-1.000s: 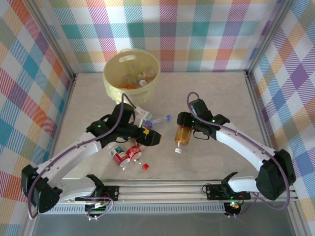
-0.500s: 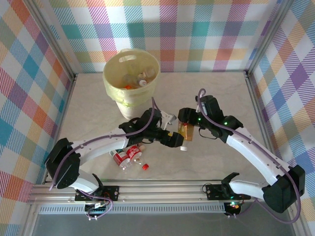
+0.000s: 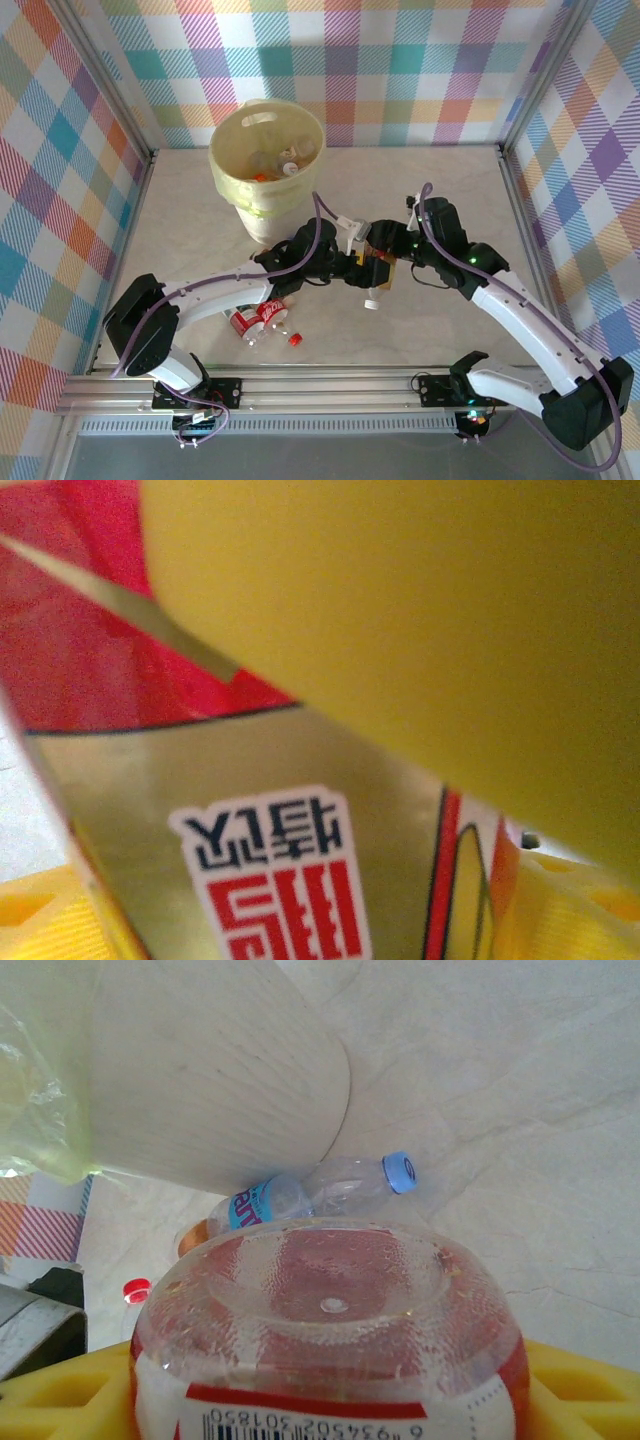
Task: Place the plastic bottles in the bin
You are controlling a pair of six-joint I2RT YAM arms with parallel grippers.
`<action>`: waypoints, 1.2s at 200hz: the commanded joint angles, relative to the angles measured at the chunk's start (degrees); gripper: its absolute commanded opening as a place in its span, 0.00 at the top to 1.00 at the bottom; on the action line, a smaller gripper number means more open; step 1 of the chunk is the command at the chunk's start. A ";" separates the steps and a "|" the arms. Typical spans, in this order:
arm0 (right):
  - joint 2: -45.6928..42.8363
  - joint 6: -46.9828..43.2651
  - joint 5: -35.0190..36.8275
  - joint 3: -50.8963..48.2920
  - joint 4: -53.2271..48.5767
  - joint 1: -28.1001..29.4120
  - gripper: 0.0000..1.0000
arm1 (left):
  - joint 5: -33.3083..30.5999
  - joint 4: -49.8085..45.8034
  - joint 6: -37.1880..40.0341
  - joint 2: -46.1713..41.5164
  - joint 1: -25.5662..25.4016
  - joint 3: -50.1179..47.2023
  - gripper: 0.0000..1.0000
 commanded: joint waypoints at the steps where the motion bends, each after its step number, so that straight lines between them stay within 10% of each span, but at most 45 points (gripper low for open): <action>1: -1.31 2.21 -2.03 -0.79 1.39 -0.96 0.33 | 0.42 3.59 -1.67 1.17 -1.06 0.61 0.19; 60: -2.83 2.29 -2.12 -1.34 0.88 -2.10 0.27 | -0.67 -0.08 -1.26 -0.53 -1.15 2.10 0.39; 122: -11.97 -7.79 -3.09 -0.62 -3.43 -5.35 0.00 | -2.71 -11.31 1.77 -4.90 1.21 5.30 0.42; 240: -22.26 -20.72 -20.46 1.59 -8.01 -5.38 0.00 | -5.61 -47.29 18.37 -10.08 17.31 28.61 0.43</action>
